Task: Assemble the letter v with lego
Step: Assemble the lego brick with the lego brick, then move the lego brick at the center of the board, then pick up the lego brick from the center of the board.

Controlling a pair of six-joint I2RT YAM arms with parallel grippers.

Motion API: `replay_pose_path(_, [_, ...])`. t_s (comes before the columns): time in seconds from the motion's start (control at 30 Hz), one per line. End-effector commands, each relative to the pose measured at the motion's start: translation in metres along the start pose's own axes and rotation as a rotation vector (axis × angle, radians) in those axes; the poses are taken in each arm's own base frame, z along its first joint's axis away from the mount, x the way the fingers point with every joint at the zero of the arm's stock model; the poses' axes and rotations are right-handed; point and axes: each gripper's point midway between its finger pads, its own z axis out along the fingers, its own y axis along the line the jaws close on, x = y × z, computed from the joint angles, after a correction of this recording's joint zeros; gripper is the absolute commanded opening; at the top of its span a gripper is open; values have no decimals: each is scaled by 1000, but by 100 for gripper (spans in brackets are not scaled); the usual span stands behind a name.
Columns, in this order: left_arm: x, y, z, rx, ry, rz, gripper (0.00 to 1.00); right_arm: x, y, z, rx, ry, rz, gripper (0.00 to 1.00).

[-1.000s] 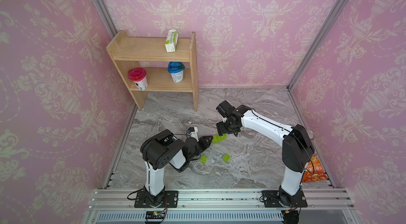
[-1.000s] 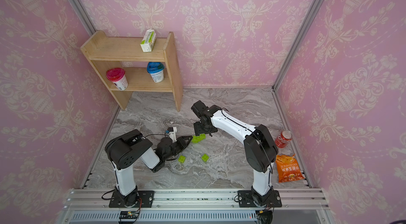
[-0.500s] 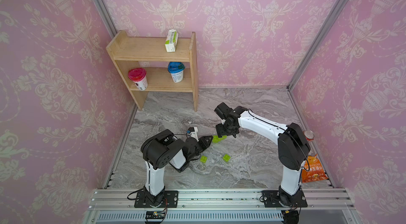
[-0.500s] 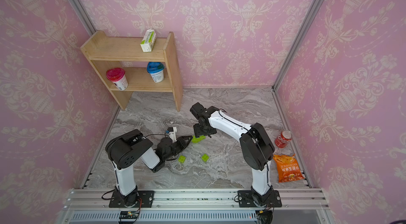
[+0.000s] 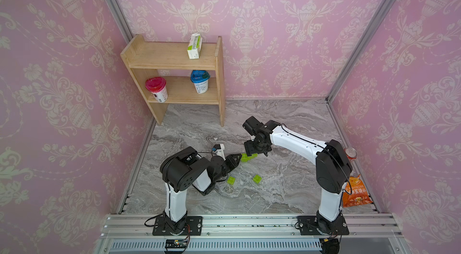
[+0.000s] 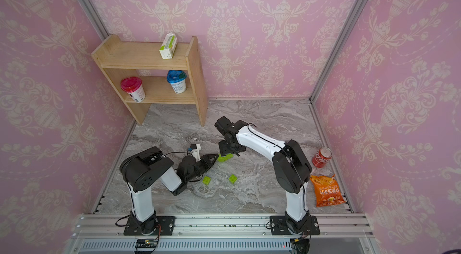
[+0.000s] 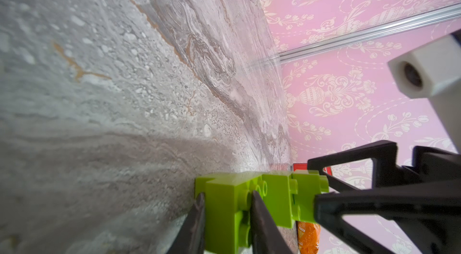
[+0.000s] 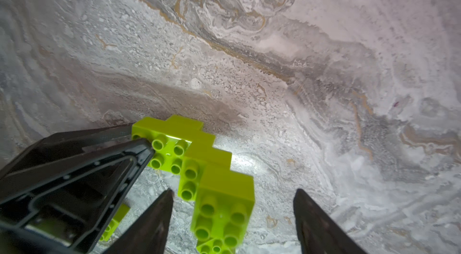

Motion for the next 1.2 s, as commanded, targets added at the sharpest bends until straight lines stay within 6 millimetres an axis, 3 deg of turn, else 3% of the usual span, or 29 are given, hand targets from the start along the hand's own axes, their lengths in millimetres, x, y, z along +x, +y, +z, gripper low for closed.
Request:
replay_pose_path(0.0, [9, 32, -3, -121, 18, -1, 21, 3, -2, -46, -18, -90, -50, 79])
replay_pose_path(0.07, [10, 33, -1, -129, 26, 1, 21, 22, -3, -52, -35, -84, -98, 79])
replay_pose_path(0.23, [7, 32, 3, -146, 38, 15, 20, 91, 2, -51, -49, -12, -321, 76])
replay_pose_path(0.33, [-1, 32, 3, -163, 45, 29, 20, 119, 15, -41, -85, -3, -276, 63])
replay_pose_path(0.4, [-4, 32, 4, -174, 63, 38, 20, 126, 30, -32, -136, -23, -160, 60])
replay_pose_path(0.5, [-8, 30, 5, -184, 102, 56, 20, 131, 54, -21, -169, -63, -24, 58])
replay_pose_path(0.67, [-14, 29, 1, -199, 150, 82, 19, 120, 87, -20, -156, -144, 112, 52])
replay_pose_path(0.83, [-22, 33, -4, -175, 175, 58, 18, 117, 121, -3, -173, -139, 158, 51])
replay_pose_path(0.93, [-26, 40, -7, -176, 179, 50, 17, 116, 130, 11, -166, -139, 185, 51])
replay_pose_path(0.97, [-28, 42, -8, -179, 179, 49, 17, 108, 139, 7, -186, -152, 192, 52])
replay_pose_path(1.17, [-32, 45, -12, -170, 182, 40, 17, 104, 151, 26, -153, -133, 197, 62])
